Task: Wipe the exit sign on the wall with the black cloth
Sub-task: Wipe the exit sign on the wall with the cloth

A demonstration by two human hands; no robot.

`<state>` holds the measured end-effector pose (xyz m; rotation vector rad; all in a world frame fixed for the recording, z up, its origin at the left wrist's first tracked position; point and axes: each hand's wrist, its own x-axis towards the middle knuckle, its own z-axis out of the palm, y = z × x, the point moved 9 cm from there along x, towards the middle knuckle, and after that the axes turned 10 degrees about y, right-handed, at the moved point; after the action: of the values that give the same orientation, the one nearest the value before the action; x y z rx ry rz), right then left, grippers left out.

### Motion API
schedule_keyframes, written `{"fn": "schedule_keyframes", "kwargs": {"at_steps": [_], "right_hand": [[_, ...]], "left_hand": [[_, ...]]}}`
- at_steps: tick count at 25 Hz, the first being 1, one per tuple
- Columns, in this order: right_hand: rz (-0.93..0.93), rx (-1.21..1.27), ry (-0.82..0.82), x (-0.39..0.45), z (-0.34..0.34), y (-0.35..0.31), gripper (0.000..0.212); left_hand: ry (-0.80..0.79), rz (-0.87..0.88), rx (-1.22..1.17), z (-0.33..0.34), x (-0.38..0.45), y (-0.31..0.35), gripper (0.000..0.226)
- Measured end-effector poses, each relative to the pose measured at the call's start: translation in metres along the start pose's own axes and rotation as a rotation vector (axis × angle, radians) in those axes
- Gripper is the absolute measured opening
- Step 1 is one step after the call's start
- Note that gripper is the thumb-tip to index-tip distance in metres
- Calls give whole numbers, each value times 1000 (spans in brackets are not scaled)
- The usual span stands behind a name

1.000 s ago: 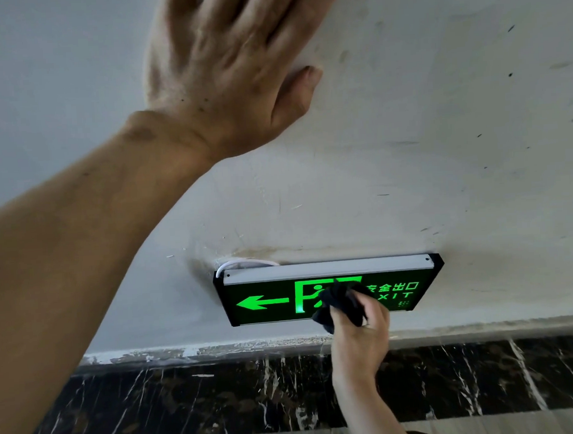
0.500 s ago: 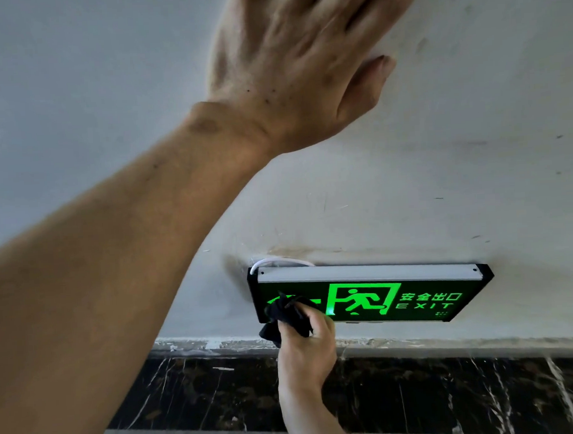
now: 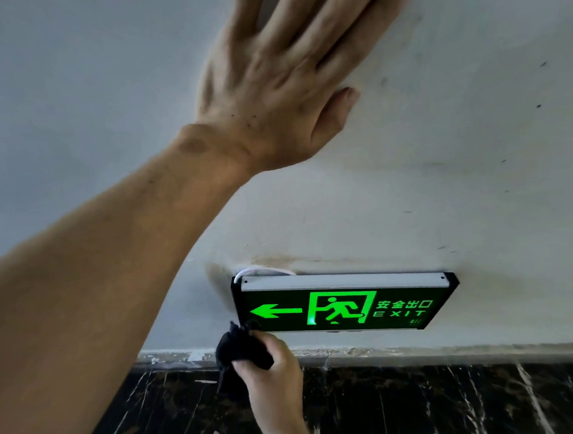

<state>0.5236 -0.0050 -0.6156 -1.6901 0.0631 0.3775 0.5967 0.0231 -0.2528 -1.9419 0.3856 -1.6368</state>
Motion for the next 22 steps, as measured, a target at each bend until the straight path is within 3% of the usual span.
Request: {"fn": "schedule_keyframes", "kwargs": {"at_steps": [5, 9, 14, 16, 19, 22], "right_hand": [[-27, 116, 52, -14, -67, -14, 27], [-66, 234, 107, -8, -124, -40, 43], [-51, 395, 55, -3, -169, -67, 40], [-83, 445, 21, -7, -182, -85, 36], [-147, 434, -30, -15, -191, -107, 27], [-159, 373, -91, -26, -187, -118, 21]], "left_hand": [[-24, -3, -64, -4, 2, 2, 60], [-74, -50, -221, -13, 6, 4, 59], [-70, -311, -443, -52, -25, 37, 52], [-195, -582, -659, -59, -60, 65, 46], [-446, -1306, -1156, -57, -134, 113, 28], [-618, -1882, -1581, -66, -184, 169, 37]]}}
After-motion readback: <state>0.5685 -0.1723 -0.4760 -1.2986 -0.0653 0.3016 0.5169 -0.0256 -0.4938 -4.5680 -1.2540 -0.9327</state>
